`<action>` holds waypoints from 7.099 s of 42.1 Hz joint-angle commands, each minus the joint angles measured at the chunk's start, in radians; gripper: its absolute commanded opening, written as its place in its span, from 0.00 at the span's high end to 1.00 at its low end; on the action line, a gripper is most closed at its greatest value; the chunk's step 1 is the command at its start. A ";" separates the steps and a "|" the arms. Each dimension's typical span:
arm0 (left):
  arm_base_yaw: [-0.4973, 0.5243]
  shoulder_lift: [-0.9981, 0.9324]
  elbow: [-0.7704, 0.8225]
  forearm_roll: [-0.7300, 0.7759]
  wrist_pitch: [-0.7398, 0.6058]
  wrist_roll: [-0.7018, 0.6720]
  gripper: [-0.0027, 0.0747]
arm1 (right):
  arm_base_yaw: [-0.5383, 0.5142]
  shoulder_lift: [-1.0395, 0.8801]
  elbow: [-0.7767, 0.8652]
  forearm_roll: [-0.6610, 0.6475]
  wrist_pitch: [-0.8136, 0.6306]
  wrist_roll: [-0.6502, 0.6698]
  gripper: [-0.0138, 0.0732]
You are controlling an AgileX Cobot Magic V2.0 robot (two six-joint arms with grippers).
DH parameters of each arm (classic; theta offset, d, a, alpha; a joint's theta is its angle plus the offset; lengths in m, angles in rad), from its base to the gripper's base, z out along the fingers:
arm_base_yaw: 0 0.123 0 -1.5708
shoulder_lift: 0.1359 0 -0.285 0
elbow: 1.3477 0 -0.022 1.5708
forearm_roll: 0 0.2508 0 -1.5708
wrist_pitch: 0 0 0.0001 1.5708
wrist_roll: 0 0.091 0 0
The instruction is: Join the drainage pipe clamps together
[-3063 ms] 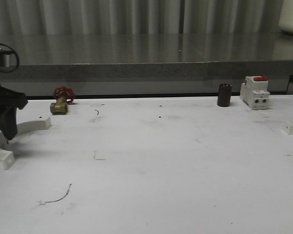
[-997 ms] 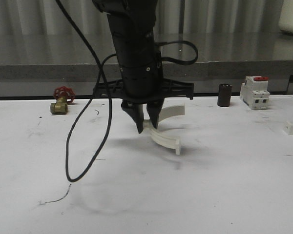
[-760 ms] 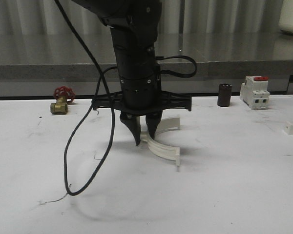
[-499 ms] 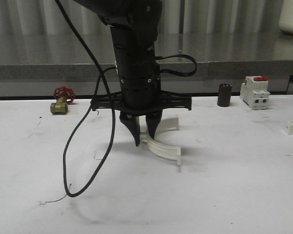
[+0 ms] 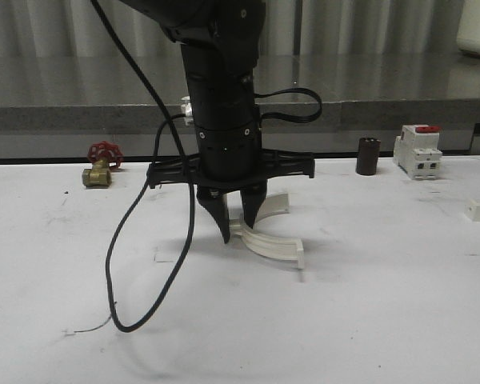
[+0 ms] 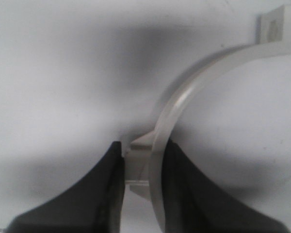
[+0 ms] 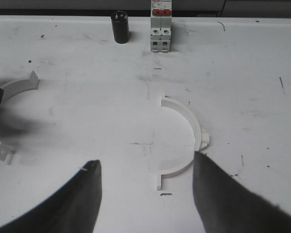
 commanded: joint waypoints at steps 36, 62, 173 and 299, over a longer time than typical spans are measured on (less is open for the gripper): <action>-0.006 -0.043 -0.030 -0.016 -0.019 -0.035 0.83 | -0.007 0.001 -0.034 -0.007 -0.065 -0.011 0.33; -0.014 -0.208 -0.030 0.057 -0.025 0.273 0.51 | -0.007 0.001 -0.034 -0.007 -0.065 -0.011 0.33; -0.001 -1.679 1.077 -0.043 -0.190 0.761 0.51 | -0.079 0.354 -0.523 -0.114 0.494 -0.015 0.33; -0.001 -1.679 1.077 -0.043 -0.190 0.761 0.51 | 0.213 0.956 -0.930 0.015 0.469 0.121 0.64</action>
